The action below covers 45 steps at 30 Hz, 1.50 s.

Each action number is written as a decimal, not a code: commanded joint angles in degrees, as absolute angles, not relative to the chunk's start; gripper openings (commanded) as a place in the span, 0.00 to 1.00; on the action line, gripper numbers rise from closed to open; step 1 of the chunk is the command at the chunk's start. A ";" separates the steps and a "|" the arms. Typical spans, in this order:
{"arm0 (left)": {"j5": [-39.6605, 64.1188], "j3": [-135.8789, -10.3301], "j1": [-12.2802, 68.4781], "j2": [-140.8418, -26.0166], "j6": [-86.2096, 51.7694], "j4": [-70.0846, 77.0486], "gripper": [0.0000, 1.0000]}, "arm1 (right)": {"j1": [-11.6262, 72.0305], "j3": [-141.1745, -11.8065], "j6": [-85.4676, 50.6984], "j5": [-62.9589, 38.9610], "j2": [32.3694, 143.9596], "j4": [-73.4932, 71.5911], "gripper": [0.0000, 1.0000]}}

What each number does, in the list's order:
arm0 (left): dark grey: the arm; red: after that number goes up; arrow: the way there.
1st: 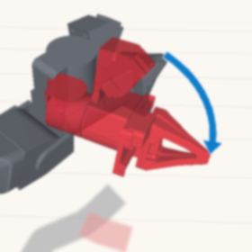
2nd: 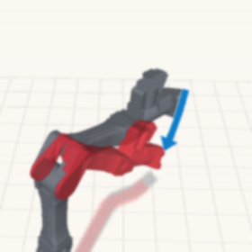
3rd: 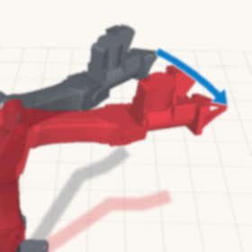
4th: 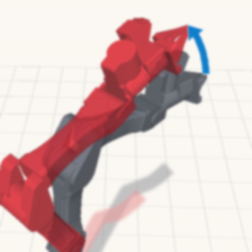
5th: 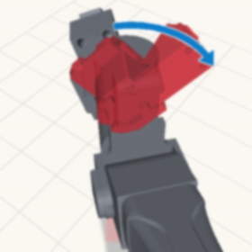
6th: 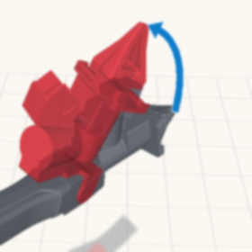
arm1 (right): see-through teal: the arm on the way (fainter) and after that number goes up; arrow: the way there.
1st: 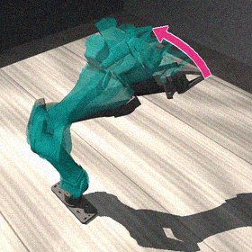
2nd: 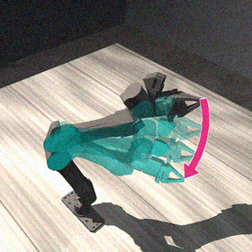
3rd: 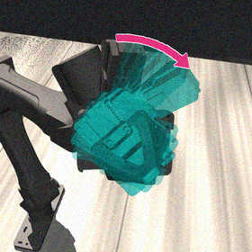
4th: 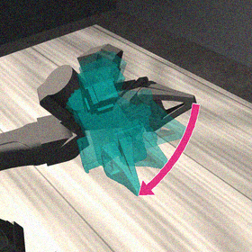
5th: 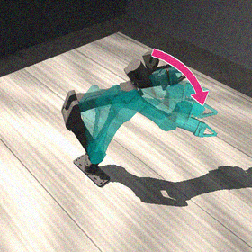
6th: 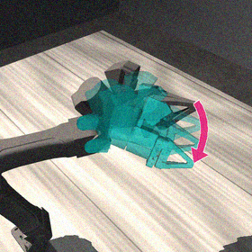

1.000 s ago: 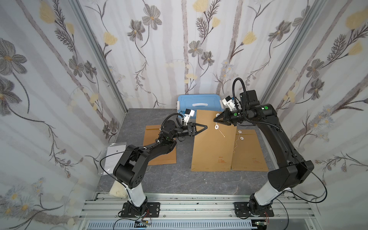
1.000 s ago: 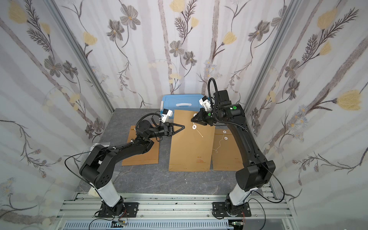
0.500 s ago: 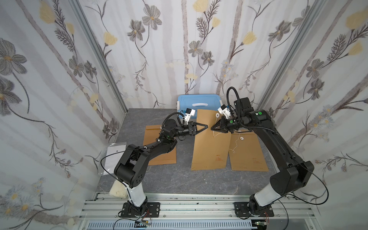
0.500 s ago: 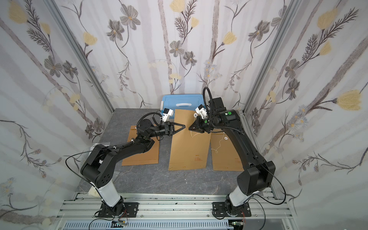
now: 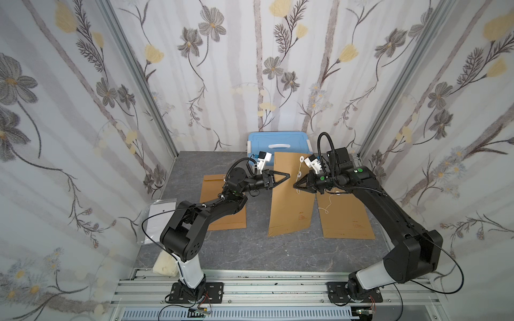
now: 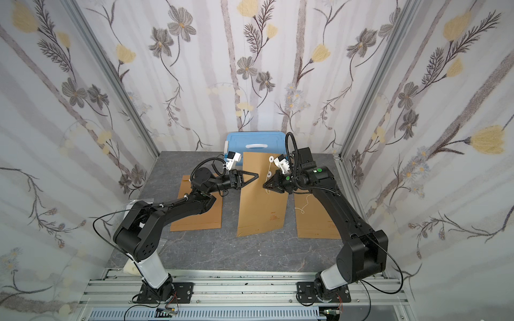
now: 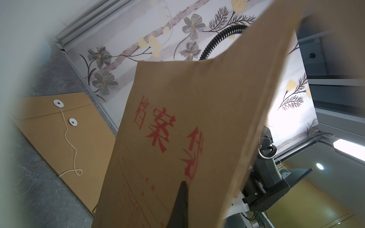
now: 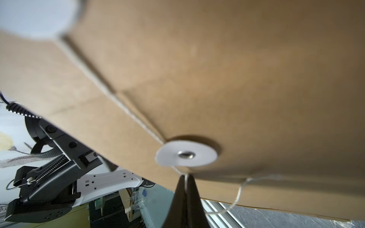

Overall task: Close the mouth of the file bag
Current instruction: Close the file bag.

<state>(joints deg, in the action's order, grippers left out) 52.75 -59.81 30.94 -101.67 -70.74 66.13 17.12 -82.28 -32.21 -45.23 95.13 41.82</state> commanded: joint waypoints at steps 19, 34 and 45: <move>52.72 -59.08 30.67 -101.17 -74.75 73.90 0.00 | 12.92 -75.34 -33.30 -49.40 93.46 30.00 0.00; 52.24 -58.35 30.41 -101.54 -77.10 76.53 0.00 | 10.56 -76.15 -31.17 -53.79 95.78 32.15 0.00; 52.59 -57.64 30.34 -101.30 -78.22 77.78 0.00 | 7.14 -80.19 -28.61 -53.06 96.20 37.07 0.00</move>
